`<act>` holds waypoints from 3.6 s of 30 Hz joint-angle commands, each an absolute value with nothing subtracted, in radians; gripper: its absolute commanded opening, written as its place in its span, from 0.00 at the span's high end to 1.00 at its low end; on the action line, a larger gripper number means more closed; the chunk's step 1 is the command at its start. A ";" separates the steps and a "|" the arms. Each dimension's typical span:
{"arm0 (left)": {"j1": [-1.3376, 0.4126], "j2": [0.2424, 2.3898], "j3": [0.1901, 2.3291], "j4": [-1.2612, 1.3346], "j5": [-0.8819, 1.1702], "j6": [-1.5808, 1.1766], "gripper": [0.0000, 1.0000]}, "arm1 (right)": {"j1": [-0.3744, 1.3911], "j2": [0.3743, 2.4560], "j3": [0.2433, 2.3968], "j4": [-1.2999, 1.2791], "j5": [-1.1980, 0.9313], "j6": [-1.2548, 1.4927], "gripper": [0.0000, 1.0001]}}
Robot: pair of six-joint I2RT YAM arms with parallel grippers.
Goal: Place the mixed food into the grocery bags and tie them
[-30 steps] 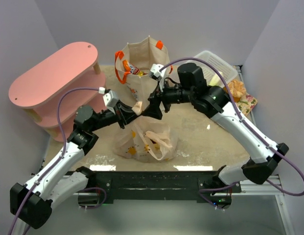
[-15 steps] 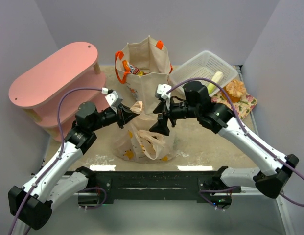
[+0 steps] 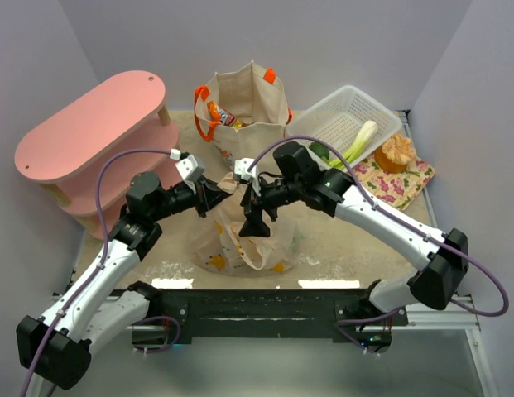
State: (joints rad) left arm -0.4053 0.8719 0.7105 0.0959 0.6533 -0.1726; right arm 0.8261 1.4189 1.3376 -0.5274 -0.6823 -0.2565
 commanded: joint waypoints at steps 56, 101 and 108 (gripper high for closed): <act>-0.410 0.816 0.517 0.497 0.727 -0.541 1.00 | 0.555 1.155 1.146 -0.327 0.058 0.128 1.00; -0.437 1.246 0.942 -0.166 1.042 -0.120 0.55 | 0.859 1.282 1.223 -0.206 -0.367 -0.048 1.00; -0.437 1.177 0.948 -0.230 1.016 -0.043 0.27 | 0.856 1.295 1.226 -0.219 -0.362 -0.051 1.00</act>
State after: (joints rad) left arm -0.4274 1.2484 0.9493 -0.1860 0.9745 -0.1131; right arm 0.8700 1.2831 1.1866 -0.2317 -0.4160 -0.0456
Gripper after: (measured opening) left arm 0.658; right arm 0.014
